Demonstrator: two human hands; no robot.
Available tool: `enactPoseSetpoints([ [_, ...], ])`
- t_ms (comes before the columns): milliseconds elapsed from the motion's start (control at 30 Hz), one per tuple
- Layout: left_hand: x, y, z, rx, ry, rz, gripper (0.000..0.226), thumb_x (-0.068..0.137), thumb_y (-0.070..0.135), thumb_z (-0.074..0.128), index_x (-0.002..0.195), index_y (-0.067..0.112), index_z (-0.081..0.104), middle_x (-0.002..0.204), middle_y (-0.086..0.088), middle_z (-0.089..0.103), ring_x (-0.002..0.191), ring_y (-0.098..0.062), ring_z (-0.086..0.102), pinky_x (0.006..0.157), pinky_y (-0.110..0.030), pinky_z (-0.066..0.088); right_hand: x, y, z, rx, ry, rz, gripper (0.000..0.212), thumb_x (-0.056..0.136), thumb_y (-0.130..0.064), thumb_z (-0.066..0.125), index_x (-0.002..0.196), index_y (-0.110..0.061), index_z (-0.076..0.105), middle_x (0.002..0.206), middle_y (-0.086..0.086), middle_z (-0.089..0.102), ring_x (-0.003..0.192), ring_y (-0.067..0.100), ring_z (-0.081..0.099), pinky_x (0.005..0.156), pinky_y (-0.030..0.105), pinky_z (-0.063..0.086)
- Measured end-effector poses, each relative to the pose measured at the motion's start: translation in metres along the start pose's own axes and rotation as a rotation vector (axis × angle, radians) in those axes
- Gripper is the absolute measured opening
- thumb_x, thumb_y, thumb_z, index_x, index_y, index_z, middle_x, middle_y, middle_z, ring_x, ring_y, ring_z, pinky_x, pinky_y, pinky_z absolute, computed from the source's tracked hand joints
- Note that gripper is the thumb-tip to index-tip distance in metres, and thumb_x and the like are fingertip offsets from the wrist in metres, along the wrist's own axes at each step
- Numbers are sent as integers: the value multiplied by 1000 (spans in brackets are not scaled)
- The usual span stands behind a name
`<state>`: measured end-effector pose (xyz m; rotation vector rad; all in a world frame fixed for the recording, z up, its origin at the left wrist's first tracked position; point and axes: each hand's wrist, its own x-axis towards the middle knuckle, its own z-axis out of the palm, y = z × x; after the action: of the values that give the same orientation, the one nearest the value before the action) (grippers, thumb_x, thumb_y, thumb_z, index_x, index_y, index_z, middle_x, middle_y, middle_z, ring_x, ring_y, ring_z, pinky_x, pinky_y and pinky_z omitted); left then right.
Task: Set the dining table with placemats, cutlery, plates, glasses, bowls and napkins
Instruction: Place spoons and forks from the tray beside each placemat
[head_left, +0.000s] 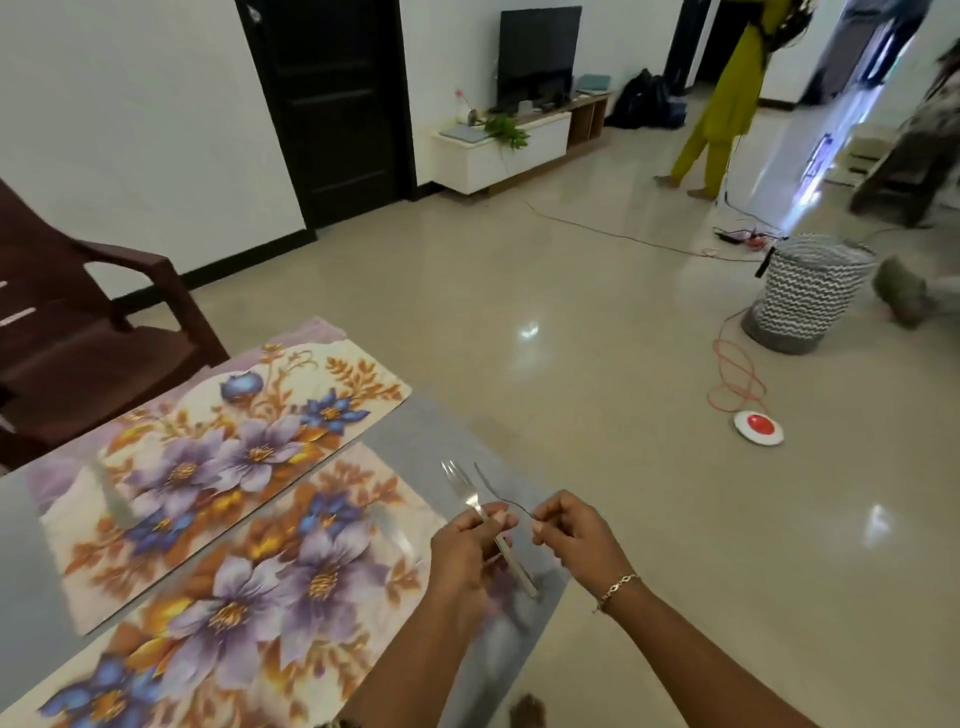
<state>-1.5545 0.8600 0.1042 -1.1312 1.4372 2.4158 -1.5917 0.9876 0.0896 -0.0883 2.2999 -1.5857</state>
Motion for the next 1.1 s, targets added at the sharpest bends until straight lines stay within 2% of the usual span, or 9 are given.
enactPoseSetpoints([
  [100,26,11,30,6,16,-9,14,88,1,59,80,9,67,64,-1,69,69,-17,57,60,-25,44,37,-1,-27,-2,-11,13,27,84,7,56,73,-18,56,66,1,57,58,5,53,52,9,40],
  [167,40,19,50,16,8,-7,14,88,2,60,79,10,67,61,1,69,67,-16,58,59,-25,43,61,-5,-46,-24,-7,18,27,82,7,57,73,-19,56,66,1,58,55,2,53,51,9,39],
  [233,53,28,67,24,13,-15,14,89,3,60,79,11,66,67,-1,70,67,-17,58,60,-25,43,82,-10,-61,-22,7,35,26,81,8,58,73,-17,56,67,6,57,50,1,49,46,8,36],
  [300,64,37,81,17,15,-16,12,90,5,60,81,11,66,75,-3,69,70,-17,58,61,-25,44,103,-14,-73,1,13,55,25,80,8,59,73,-16,56,66,7,55,52,8,48,43,10,36],
  [433,94,53,107,-30,39,-29,12,93,12,56,87,9,66,81,-5,68,72,-18,58,61,-26,46,152,-20,-93,1,-43,56,24,80,8,60,74,-15,56,64,4,50,53,10,48,44,14,41],
  [533,124,57,130,-78,68,-50,20,95,10,49,86,8,66,80,-7,68,73,-19,59,62,-27,48,191,-20,-110,5,-70,65,23,81,9,58,75,-13,56,65,4,52,50,6,50,46,16,43],
  [900,238,90,289,-305,214,-14,11,90,2,56,85,3,66,70,-8,59,64,-20,57,62,-29,52,359,-20,-241,-78,-249,18,24,80,13,55,74,-10,57,67,9,50,55,13,48,50,20,40],
  [1100,275,127,325,-358,305,33,17,90,-6,50,86,2,65,73,-11,62,68,-22,60,65,-31,51,440,-40,-261,-72,-318,-16,30,79,14,56,67,-13,61,62,5,56,56,15,50,45,12,42],
])
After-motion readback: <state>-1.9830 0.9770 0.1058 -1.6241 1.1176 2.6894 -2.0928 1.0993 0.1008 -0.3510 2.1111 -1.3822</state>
